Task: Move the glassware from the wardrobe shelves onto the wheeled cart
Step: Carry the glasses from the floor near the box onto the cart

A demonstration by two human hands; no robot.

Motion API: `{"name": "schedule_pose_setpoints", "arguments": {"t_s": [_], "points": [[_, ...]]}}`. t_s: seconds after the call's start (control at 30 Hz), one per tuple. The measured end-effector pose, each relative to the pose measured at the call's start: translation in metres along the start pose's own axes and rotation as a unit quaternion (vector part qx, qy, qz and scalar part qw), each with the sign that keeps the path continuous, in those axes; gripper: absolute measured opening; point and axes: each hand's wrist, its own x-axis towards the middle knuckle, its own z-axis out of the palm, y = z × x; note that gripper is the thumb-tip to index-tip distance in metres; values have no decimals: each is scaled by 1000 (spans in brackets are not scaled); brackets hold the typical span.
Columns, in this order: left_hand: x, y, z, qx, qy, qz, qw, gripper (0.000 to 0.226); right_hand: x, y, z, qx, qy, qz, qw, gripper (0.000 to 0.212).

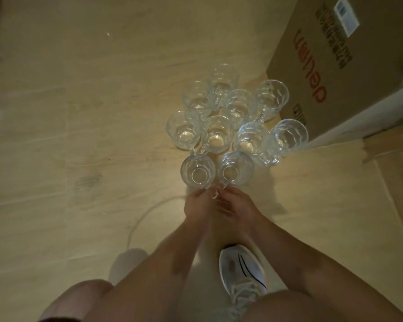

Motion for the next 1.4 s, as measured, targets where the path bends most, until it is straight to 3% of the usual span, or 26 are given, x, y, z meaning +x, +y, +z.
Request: {"name": "schedule_pose_setpoints", "arguments": {"t_s": [0.1, 0.27, 0.57, 0.83, 1.1, 1.3, 1.4], "points": [[0, -3, 0, -97, -40, -17, 994, 12, 2, 0, -1, -2, -10, 6, 1000, 36], [-5, 0, 3, -140, -74, -40, 986, 11, -3, -1, -2, 10, 8, 1, 1000, 14], [-6, -7, 5, -51, -14, 5, 999, 13, -19, -13, -7, -98, 25, 5, 995, 15], [-78, 20, -27, -79, 4, -40, 996, 19, -102, -50, 1, -130, 45, 70, 988, 22], [-233, 112, -99, -68, 1, -35, 997, 19, -273, -154, 61, -119, 42, 68, 990, 22], [-363, 225, -156, -110, 31, -29, 993, 22, -408, -259, 136, -161, 44, 39, 985, 32], [-432, 296, -190, -143, 42, 4, 989, 26, -475, -321, 183, -188, 42, -21, 981, 42]]}}
